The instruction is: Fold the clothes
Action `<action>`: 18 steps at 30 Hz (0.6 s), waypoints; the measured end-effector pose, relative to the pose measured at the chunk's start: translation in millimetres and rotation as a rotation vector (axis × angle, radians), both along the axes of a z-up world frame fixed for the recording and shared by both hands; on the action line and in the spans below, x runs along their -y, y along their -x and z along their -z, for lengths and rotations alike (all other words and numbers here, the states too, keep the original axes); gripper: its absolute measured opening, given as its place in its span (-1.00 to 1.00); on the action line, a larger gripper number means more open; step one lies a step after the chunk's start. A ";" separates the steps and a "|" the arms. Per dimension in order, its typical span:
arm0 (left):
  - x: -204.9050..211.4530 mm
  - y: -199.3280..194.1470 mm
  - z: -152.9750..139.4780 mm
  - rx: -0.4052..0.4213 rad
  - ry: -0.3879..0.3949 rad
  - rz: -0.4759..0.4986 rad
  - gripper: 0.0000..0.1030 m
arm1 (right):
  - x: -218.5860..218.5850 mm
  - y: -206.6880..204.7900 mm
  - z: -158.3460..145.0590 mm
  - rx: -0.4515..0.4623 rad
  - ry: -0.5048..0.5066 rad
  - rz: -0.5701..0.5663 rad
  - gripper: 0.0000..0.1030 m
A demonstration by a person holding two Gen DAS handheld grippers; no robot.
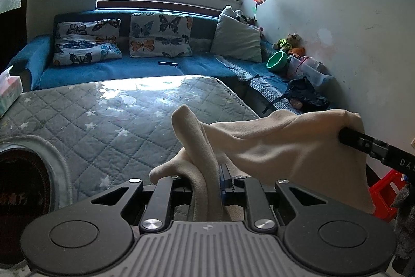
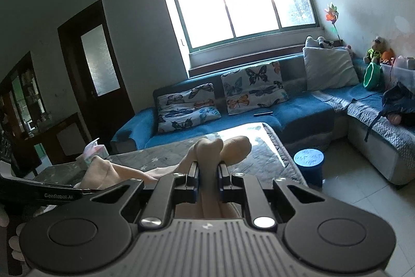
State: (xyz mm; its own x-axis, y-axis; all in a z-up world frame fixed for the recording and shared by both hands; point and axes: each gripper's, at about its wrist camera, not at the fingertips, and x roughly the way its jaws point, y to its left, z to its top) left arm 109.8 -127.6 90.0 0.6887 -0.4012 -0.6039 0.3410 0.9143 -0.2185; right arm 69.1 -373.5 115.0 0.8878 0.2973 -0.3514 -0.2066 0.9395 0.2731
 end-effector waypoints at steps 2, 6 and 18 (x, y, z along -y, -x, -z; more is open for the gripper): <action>4.3 -4.4 1.5 -0.002 -0.005 -0.002 -0.66 | 2.7 -6.7 0.7 -0.005 0.010 0.004 -0.76; 10.9 -12.2 8.0 -0.016 -0.015 -0.006 -0.66 | 6.1 -18.6 5.6 -0.021 0.020 0.008 -0.76; 17.4 -26.4 33.6 -0.077 -0.039 -0.011 -0.66 | 12.6 -36.3 34.2 -0.085 0.015 0.011 -0.76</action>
